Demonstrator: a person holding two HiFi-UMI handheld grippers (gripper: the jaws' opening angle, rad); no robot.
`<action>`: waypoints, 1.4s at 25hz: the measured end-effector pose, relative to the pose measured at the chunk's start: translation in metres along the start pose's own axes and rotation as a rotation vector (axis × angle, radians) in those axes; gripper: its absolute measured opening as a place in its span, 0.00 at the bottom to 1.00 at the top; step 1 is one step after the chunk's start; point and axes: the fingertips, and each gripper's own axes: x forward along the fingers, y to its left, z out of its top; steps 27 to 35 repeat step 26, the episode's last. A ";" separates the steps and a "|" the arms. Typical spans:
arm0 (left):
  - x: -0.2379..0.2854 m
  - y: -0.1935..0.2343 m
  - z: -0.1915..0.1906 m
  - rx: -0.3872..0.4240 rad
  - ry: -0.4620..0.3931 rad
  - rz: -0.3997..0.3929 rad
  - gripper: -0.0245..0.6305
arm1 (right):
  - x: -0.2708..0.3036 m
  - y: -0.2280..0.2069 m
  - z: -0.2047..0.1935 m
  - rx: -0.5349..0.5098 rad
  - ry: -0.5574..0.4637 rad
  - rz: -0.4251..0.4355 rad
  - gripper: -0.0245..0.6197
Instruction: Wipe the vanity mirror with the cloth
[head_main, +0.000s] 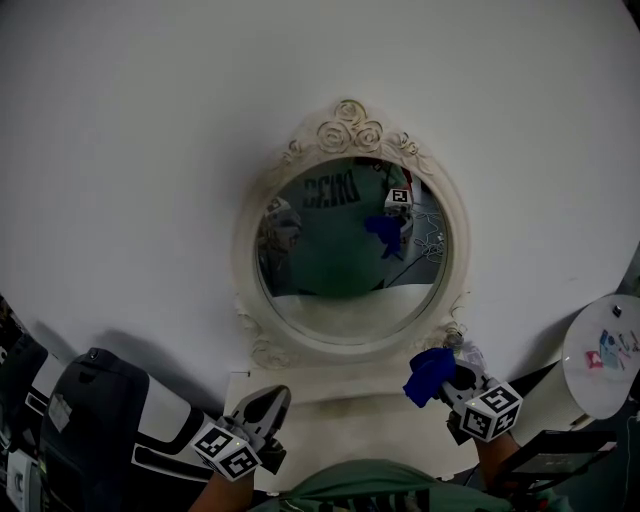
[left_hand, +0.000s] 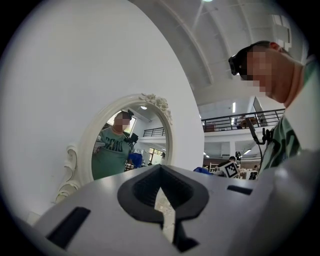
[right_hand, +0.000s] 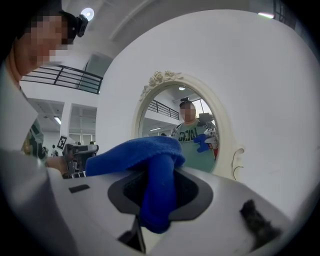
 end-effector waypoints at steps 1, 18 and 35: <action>-0.002 0.000 0.000 -0.003 -0.003 0.000 0.03 | 0.001 0.001 -0.001 -0.011 0.008 -0.004 0.20; -0.016 0.002 -0.005 -0.025 -0.027 0.015 0.03 | 0.016 0.015 -0.009 -0.074 0.049 0.013 0.19; -0.014 0.005 -0.008 -0.033 -0.025 0.012 0.03 | 0.022 0.016 -0.011 -0.088 0.058 0.021 0.19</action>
